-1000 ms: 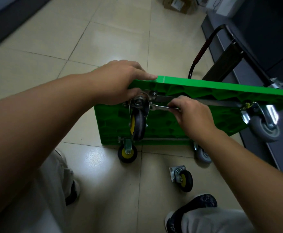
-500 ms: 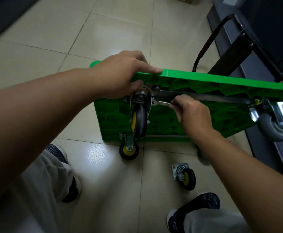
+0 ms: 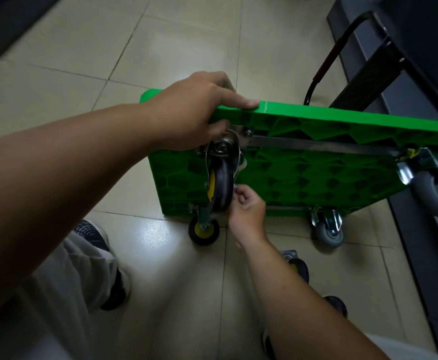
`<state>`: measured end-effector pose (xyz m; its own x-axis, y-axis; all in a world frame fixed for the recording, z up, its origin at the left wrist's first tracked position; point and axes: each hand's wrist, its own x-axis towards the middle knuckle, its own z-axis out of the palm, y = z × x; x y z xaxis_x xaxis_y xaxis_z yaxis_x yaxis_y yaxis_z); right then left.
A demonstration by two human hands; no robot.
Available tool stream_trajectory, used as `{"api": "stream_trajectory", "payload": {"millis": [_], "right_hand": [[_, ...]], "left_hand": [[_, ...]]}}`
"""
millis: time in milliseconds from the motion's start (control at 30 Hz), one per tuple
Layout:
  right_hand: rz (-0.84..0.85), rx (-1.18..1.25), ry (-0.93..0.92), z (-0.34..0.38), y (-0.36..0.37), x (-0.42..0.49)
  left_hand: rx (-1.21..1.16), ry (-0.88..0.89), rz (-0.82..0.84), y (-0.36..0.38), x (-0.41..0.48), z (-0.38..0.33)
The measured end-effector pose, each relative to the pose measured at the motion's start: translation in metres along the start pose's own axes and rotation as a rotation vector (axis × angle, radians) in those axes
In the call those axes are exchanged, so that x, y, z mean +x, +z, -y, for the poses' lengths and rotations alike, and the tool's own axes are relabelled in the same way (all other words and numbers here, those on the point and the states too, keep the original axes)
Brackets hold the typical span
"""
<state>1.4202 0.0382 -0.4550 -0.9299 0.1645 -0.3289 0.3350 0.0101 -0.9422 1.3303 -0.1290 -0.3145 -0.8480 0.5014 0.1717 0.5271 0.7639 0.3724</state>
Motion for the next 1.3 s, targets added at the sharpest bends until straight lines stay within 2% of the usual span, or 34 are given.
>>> {"api": "stream_trajectory", "payload": {"millis": [67,133,200,267,433,533,633,733,833,933,1133,1200,1300], "right_hand": [[0.056,-0.212,0.126,0.000,-0.019,0.001],[0.164,-0.602,0.203,0.008,-0.043,0.007],[0.261,-1.162,0.062,0.027,-0.067,0.014],[0.239,-1.442,-0.169,0.055,-0.083,0.014],[-0.049,-1.515,-0.813,0.111,-0.094,0.020],[-0.048,-1.554,-0.972,0.120,-0.085,0.028],[-0.041,-1.582,-1.042,0.117,-0.076,0.033],[-0.085,-1.554,-1.043,0.110,-0.074,0.040],[-0.104,-1.427,-0.956,0.092,-0.078,0.047],[-0.114,-1.135,-0.705,0.058,-0.076,0.047],[-0.040,-0.258,-0.065,0.011,-0.010,0.028],[0.001,-0.108,0.002,0.008,0.002,0.018],[0.062,-0.178,0.014,0.011,-0.016,0.009]], "left_hand": [[0.001,0.002,0.006,0.001,-0.001,0.001],[0.004,0.007,0.009,0.001,0.000,0.001],[0.009,0.011,0.009,0.001,-0.001,0.000],[0.021,0.016,0.006,0.001,-0.002,-0.002],[0.039,0.013,0.003,0.002,-0.004,-0.002],[0.040,0.011,-0.003,0.003,-0.003,-0.003],[0.041,0.009,-0.014,0.003,-0.002,-0.003],[0.035,0.006,-0.032,0.004,-0.002,-0.002],[0.026,0.000,-0.038,0.005,-0.001,-0.002],[0.023,0.000,-0.039,0.006,-0.001,-0.002],[0.026,-0.008,-0.047,0.005,0.001,-0.001],[0.011,-0.006,-0.045,0.004,0.001,-0.003],[-0.003,-0.013,-0.027,0.002,0.000,-0.002]]}}
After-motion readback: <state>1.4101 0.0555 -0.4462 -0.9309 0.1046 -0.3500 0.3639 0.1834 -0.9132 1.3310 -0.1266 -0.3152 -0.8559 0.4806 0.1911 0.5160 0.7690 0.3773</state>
